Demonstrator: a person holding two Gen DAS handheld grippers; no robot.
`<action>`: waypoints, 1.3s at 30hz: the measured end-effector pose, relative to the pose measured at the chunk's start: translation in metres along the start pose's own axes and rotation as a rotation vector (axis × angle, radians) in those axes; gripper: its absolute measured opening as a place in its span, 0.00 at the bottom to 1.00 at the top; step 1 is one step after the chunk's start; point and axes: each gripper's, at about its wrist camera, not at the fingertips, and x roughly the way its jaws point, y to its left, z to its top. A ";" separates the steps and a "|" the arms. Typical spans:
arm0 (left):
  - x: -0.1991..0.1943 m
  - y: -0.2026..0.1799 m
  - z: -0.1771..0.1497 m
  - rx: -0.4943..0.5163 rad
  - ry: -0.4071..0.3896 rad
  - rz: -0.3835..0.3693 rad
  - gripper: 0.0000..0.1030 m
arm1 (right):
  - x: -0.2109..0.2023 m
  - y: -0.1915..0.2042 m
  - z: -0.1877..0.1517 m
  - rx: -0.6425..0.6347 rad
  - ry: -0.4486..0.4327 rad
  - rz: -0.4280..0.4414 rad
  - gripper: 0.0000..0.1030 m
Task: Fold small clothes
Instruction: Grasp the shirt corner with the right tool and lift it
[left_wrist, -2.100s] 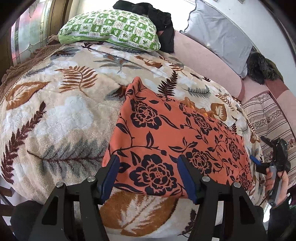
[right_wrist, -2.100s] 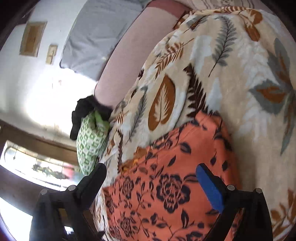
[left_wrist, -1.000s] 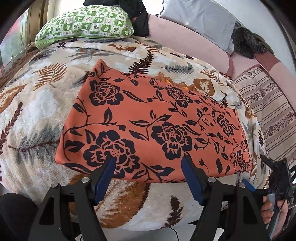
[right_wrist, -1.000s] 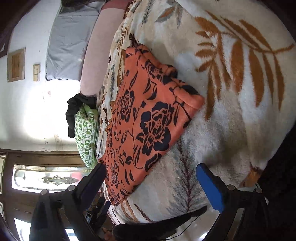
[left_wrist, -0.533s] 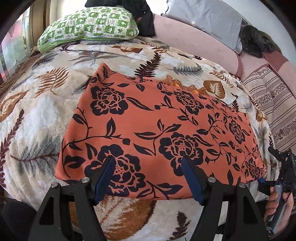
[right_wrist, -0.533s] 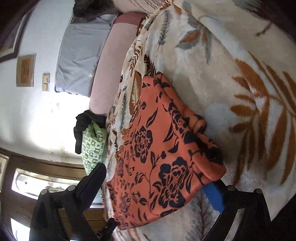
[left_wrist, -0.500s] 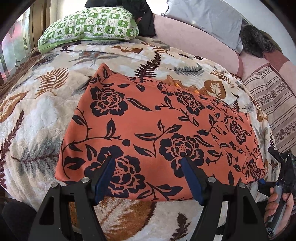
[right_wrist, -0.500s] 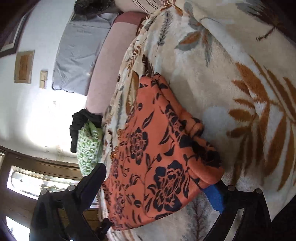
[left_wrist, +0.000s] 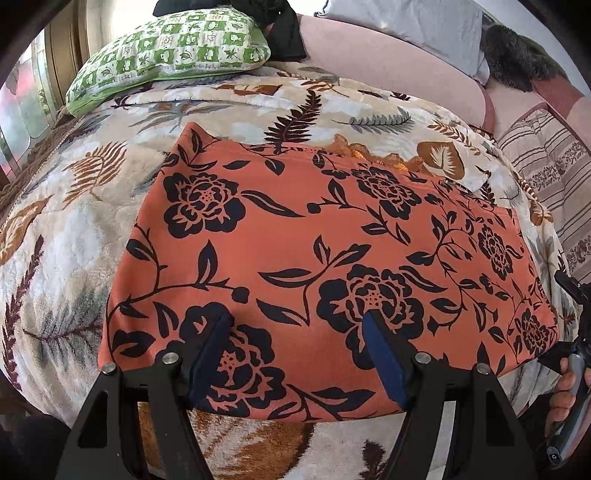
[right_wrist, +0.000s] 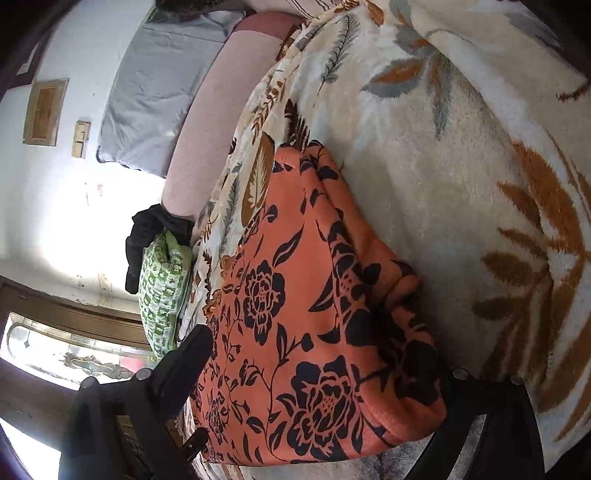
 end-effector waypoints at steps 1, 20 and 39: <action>0.001 0.000 0.000 0.000 0.003 0.001 0.72 | 0.000 0.000 0.001 -0.002 0.003 0.005 0.94; 0.029 -0.014 0.008 0.093 0.020 0.049 1.00 | 0.018 0.005 0.010 -0.059 0.112 -0.096 0.75; -0.082 0.150 -0.005 -0.383 -0.369 -0.026 1.00 | 0.035 0.260 -0.075 -0.682 0.064 -0.123 0.11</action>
